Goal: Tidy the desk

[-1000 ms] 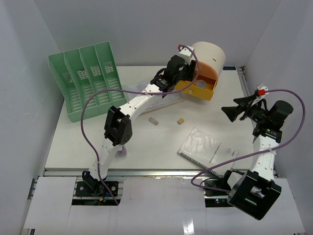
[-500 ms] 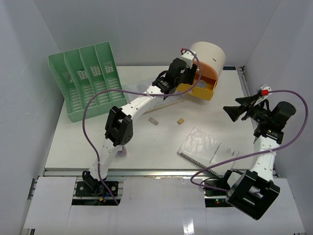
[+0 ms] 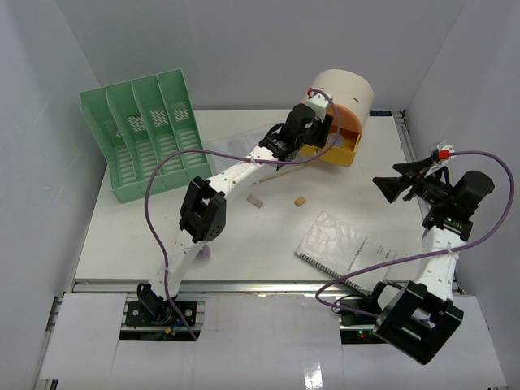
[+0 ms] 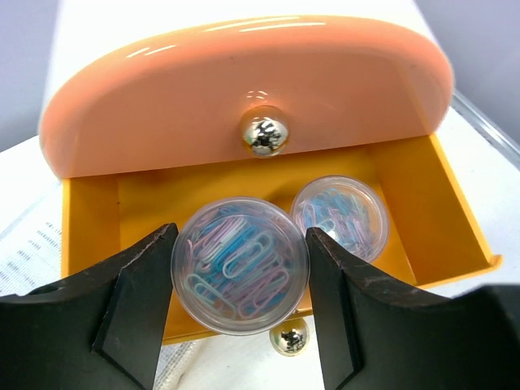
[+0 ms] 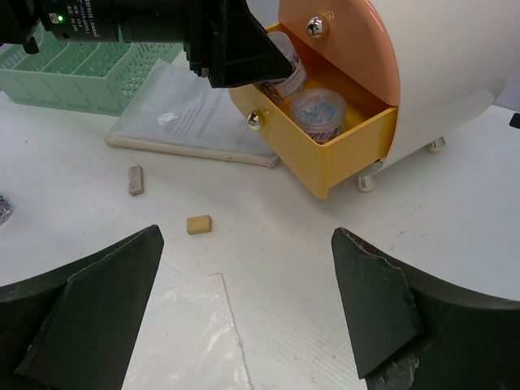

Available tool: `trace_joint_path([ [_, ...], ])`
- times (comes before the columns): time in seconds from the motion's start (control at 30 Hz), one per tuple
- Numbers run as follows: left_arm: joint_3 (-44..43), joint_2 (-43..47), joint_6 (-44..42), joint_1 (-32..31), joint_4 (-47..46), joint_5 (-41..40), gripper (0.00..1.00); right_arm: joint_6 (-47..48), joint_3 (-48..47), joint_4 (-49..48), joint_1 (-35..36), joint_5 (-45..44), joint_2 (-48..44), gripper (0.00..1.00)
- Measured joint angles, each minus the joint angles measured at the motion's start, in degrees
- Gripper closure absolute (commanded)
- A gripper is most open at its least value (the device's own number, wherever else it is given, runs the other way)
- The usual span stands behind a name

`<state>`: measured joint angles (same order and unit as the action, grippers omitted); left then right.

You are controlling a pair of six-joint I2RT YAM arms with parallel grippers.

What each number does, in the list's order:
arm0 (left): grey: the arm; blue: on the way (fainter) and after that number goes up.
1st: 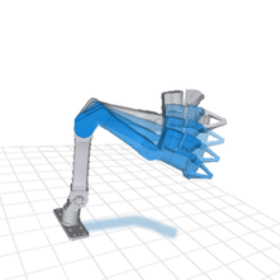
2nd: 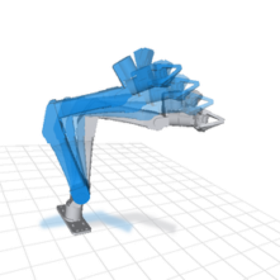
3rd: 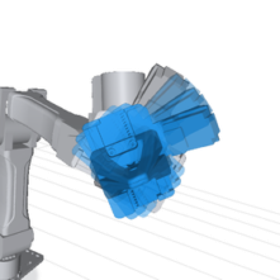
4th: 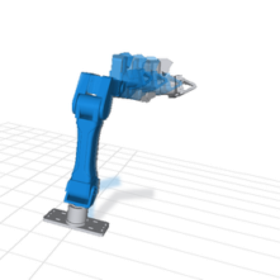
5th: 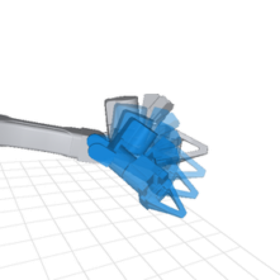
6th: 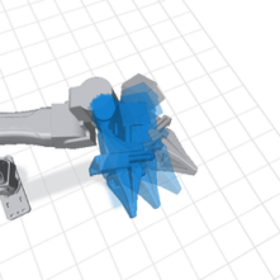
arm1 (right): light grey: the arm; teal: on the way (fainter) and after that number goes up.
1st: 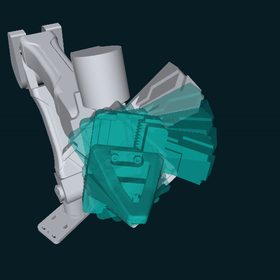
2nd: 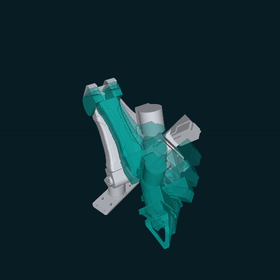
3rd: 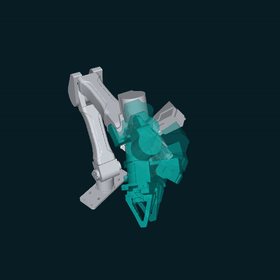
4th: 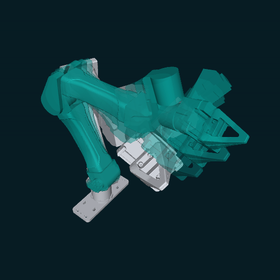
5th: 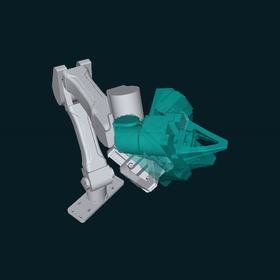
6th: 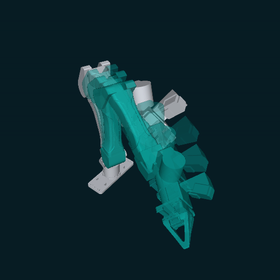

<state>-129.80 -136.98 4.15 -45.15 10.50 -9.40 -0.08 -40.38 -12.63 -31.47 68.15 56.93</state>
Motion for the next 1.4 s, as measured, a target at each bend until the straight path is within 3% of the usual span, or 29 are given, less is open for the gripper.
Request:
trace_joint_path([
  [0.43, -0.78, -0.76, 3.93, -0.10, -0.58, 8.47, 0.70, -1.11, 0.02, -0.95, -0.62, 0.22, 0.00, 0.09],
  [0.47, -1.14, -1.00, 4.49, -0.10, -0.54, 9.20, 0.65, -1.12, 0.02, -0.98, -0.72, 0.25, 0.00, 0.09],
  [0.53, -2.28, -1.79, 5.42, -0.13, -0.49, 10.15, 0.45, -1.18, 0.03, -1.05, -0.86, 0.27, 0.00, 0.09],
  [0.63, -3.17, -2.45, 6.42, -0.13, -0.38, 10.84, 0.23, -1.31, 0.08, -1.20, -1.10, 0.39, 0.00, 0.09],
  [0.77, -3.23, -2.45, 6.96, -0.18, -0.08, 10.68, 0.10, -1.65, 0.26, -1.59, -1.23, 0.64, 0.00, 0.09],
  [1.3, -3.49, 0.99, 5.07, -0.28, 1.94, 7.82, 0.06, -1.20, 2.02, -3.94, -0.28, 4.99, -0.48, 0.10],
  [1.4, 1.93, 9.01, 2.79, -0.09, 3.83, 7.88, 0.05, 7.38, -0.99, 6.23, 4.51, 5.65, -0.43, 0.10],
])
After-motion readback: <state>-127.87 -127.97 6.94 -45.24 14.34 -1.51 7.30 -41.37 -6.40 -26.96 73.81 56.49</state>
